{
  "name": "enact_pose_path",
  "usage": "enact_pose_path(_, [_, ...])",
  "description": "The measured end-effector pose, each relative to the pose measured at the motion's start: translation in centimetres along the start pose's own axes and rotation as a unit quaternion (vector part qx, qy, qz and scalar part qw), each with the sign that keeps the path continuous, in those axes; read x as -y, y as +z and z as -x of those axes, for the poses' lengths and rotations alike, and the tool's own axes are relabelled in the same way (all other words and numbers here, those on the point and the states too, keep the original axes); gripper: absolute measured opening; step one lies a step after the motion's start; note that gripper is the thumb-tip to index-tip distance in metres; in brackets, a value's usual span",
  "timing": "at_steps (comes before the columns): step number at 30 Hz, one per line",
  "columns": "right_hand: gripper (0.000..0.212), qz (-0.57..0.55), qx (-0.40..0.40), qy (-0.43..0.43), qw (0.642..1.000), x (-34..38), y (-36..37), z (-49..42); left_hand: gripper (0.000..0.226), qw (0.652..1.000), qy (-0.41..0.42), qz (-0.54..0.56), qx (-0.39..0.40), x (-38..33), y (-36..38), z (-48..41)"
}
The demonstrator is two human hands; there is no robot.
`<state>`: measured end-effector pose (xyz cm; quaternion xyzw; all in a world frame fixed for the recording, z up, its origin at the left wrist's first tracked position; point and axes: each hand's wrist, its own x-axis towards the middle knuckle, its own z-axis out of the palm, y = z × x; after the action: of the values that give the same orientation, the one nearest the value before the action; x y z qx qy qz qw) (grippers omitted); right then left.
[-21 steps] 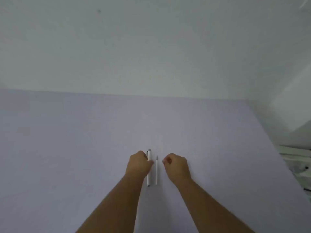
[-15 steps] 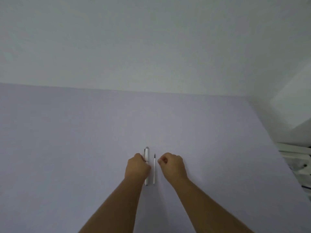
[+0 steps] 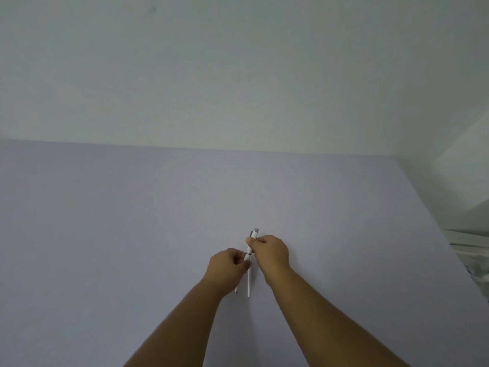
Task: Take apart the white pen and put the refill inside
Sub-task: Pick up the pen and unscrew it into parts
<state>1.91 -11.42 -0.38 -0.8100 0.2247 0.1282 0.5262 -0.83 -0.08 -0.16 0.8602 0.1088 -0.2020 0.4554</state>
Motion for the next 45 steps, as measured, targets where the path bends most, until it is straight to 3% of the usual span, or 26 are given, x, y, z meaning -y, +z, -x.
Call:
enact_pose_path(7, [0.036,-0.151,-0.098,0.063,0.982,0.0,-1.0,-0.8,0.016,0.994,-0.007,-0.075,0.079,-0.3,-1.1,-0.4])
enact_pose_path(10, [0.039,-0.089,-0.057,0.015,0.994,-0.5,-2.4,-1.4,0.012,0.996,-0.035,-0.050,0.063,0.7,-1.6,-0.3])
enact_pose_path(14, [0.023,0.109,0.027,-0.021,0.993,-2.4,-1.9,-1.1,0.009,0.999,-0.036,-0.013,0.036,1.0,-1.6,0.0])
enact_pose_path(18, [0.010,0.149,0.017,-0.019,0.989,-3.5,-1.3,-0.6,0.009,0.998,-0.046,0.010,0.031,1.2,-1.4,0.2])
enact_pose_path(22, [0.020,0.211,0.006,-0.048,0.976,-3.5,-1.2,-0.4,0.009,0.999,-0.051,0.012,0.008,1.4,-1.4,0.3])
enact_pose_path(33, [0.022,0.229,-0.010,-0.067,0.971,-4.8,-1.3,0.0,0.011,0.999,-0.034,0.015,0.006,1.1,-1.5,1.0])
enact_pose_path(40, [0.028,0.206,-0.027,-0.075,0.975,-4.7,-1.7,0.2,0.006,1.000,-0.016,0.014,0.001,1.0,-1.3,1.5])
enact_pose_path(42, [0.033,0.143,-0.042,-0.095,0.984,-4.0,-1.8,0.6,0.003,1.000,-0.004,0.001,-0.007,0.8,-1.3,1.7])
enact_pose_path(45, [0.038,-0.013,0.007,-0.061,0.998,-2.4,-1.7,1.8,0.000,0.999,0.026,-0.017,-0.020,0.2,-1.1,1.9])
